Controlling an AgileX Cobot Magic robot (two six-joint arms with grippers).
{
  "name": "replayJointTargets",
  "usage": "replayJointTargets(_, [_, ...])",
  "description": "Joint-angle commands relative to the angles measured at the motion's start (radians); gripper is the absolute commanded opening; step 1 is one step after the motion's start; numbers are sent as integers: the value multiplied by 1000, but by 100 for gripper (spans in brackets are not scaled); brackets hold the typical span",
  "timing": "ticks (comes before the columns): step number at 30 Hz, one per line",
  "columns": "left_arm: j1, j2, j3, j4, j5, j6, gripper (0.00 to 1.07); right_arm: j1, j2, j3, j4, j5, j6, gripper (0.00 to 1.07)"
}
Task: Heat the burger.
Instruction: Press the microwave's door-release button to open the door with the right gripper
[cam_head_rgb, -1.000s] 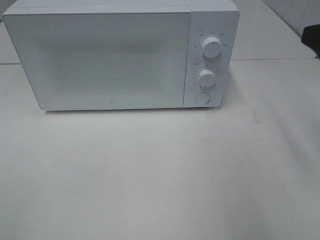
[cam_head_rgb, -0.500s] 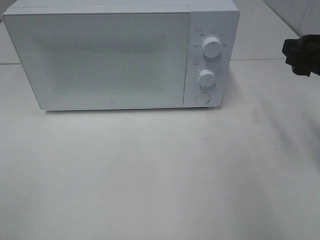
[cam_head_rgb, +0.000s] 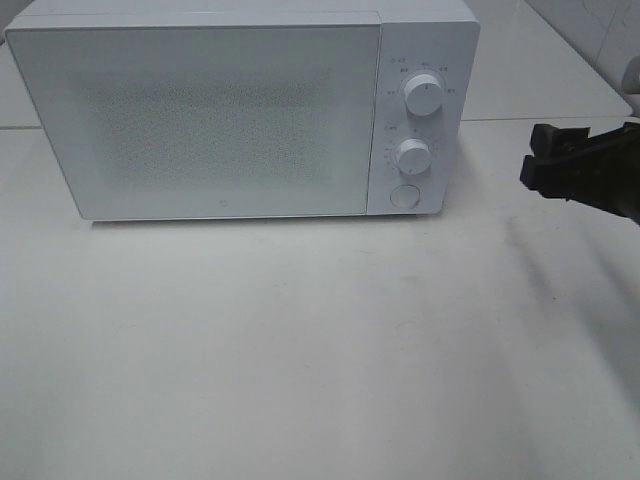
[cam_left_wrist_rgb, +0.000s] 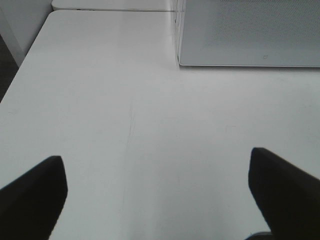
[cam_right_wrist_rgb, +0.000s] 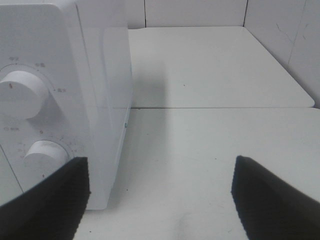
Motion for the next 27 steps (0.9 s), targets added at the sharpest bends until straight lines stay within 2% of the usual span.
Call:
replayJointTargets(1, [-1,-18,2,3,-14,-3,93,52,25,2,56,-67,-37,76])
replayJointTargets(3, [-1,-18,2,3,-14,-3,93,117,66,1,105,-118,-37,76])
replayJointTargets(6, [-1,-18,2,3,-14,-3,93,140,78,1,125,-132,-38,76])
replayJointTargets(8, [-1,-18,2,3,-14,-3,93,222,121,1,194,-199,-38,76])
replayJointTargets(14, [-1,-18,2,3,-14,-3,93,314,174,1,286,-276,-41,76])
replayJointTargets(16, [-1,-18,2,3,-14,-3,93,370,204,-5,331,-283,-46,76])
replayJointTargets(27, [-1,-18,2,3,-14,-3,93,506,282,-46,436,-279,-71,76])
